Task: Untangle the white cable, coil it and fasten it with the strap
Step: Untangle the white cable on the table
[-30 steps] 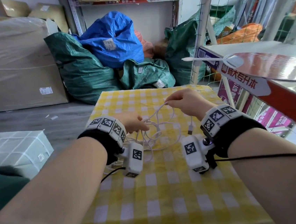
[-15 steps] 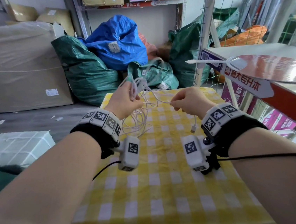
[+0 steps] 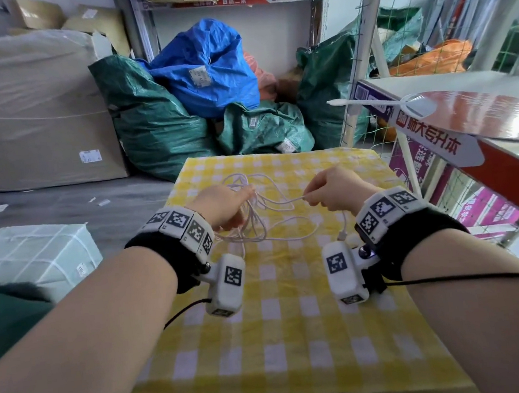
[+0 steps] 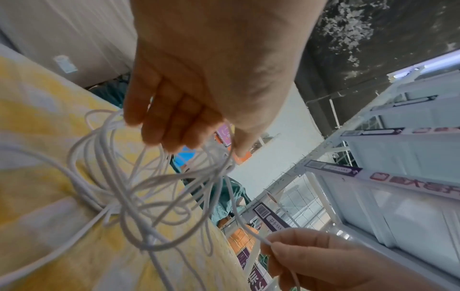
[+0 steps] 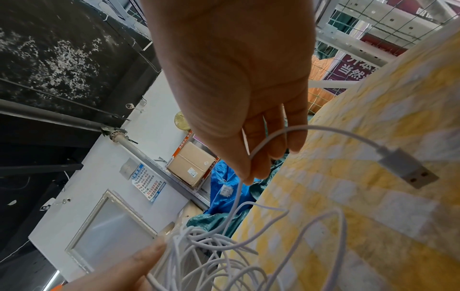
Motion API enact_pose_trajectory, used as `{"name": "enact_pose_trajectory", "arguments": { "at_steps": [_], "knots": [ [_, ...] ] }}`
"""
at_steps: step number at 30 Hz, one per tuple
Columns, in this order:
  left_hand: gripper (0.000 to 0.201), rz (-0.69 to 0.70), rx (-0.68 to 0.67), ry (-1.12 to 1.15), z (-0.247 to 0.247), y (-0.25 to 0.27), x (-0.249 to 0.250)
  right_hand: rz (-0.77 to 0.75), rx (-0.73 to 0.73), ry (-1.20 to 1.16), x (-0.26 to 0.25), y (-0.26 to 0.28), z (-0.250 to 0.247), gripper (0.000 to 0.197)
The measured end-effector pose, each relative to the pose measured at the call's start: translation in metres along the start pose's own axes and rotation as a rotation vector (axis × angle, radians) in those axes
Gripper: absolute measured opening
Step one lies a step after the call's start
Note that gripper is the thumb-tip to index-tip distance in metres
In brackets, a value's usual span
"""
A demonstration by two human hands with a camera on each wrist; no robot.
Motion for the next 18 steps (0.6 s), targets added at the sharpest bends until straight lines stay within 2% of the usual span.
{"name": "enact_pose_trajectory", "arguments": {
  "at_steps": [2, 4, 6, 7, 8, 12, 18],
  "knots": [
    [0.071, 0.018, 0.252, -0.117, -0.012, -0.001, -0.001, 0.004, -0.015, 0.0, -0.001, 0.0, 0.003, 0.009],
    [0.059, 0.019, 0.427, -0.146, -0.021, -0.001, -0.004, 0.002, -0.024, 0.006, -0.003, -0.001, 0.005, 0.009],
    [0.044, 0.052, 0.526, -0.113, -0.028, 0.001, -0.005, -0.005, -0.039, 0.016, -0.004, -0.002, 0.007, 0.009],
    [0.037, 0.081, 0.533, -0.098, -0.029, 0.0, -0.004, -0.005, -0.049, 0.019, -0.004, -0.002, 0.009, 0.009],
    [0.034, 0.108, 0.501, -0.107, -0.028, -0.001, -0.003, -0.003, -0.057, 0.022, -0.004, -0.003, 0.01, 0.009],
    [0.052, 0.158, 0.176, -0.189, -0.016, -0.006, -0.005, 0.036, -0.111, -0.043, -0.003, -0.003, 0.015, 0.009],
    [0.027, 0.066, 0.111, 0.105, -0.012, -0.001, -0.01, 0.045, -0.249, -0.052, -0.009, -0.004, 0.032, 0.01]
  ]
}}
Point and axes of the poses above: each hand's wrist, its own y-axis away from the middle knuckle, its own z-axis out of the palm, x = y × z, the point moved 3 cm from there along -y, towards the middle knuckle, and after that the axes turned 10 degrees about -z, right-handed, at the moved point
